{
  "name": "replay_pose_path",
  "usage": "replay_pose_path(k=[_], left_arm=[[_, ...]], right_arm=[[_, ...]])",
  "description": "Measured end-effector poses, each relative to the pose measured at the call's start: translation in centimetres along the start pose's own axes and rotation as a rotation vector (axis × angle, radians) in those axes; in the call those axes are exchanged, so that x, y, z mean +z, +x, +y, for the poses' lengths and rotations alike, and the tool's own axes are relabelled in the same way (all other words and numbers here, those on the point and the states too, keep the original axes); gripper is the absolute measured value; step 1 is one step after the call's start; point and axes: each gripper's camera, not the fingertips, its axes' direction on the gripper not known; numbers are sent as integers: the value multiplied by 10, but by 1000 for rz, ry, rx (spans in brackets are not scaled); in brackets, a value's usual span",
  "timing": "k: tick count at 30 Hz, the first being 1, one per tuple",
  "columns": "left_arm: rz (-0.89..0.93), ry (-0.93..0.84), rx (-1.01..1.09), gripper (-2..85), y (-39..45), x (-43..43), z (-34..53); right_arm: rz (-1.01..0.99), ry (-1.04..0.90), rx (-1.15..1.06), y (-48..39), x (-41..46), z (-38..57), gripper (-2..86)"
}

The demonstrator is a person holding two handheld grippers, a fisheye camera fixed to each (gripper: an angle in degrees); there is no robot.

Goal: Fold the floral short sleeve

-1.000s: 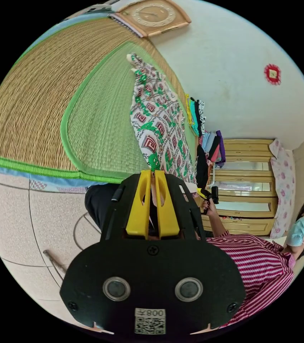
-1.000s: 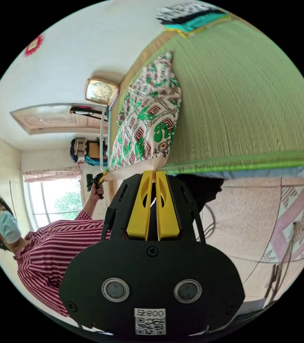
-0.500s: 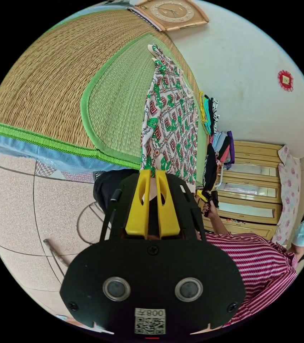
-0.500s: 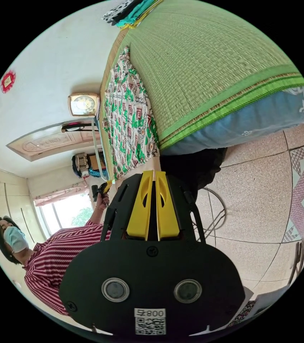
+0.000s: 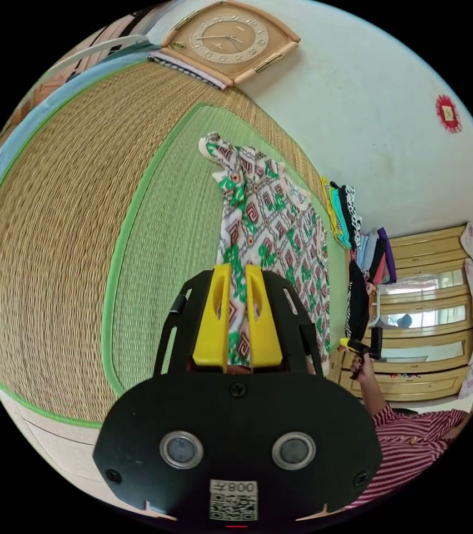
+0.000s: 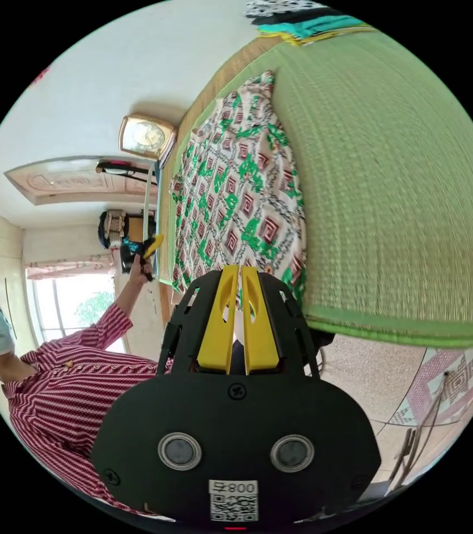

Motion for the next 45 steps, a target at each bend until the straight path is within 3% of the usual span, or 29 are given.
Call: replay_pose_path(k=[8, 17, 25, 32, 35, 40, 45], left_arm=[[-175, -21, 18, 53, 4, 80, -88], [-206, 108, 203, 22, 29, 75, -28], [-214, 123, 257, 20, 32, 93, -7], [-202, 148, 290, 20, 27, 102, 2], [-206, 219, 291, 20, 22, 86, 10], [-257, 396, 277, 22, 17, 52, 27], [-227, 338, 172, 31, -21, 66, 17]], right_arm=[[37, -121, -199, -26, 85, -95, 15], [67, -248, -550, -135, 237, -239, 63], [328, -290, -748, -248, 425, -340, 86], [598, -375, -744, -231, 529, -368, 67], [512, -340, -748, -225, 516, -373, 36], [8, -111, -720, -220, 424, -393, 24], [6, -209, -570, -192, 454, -426, 49]])
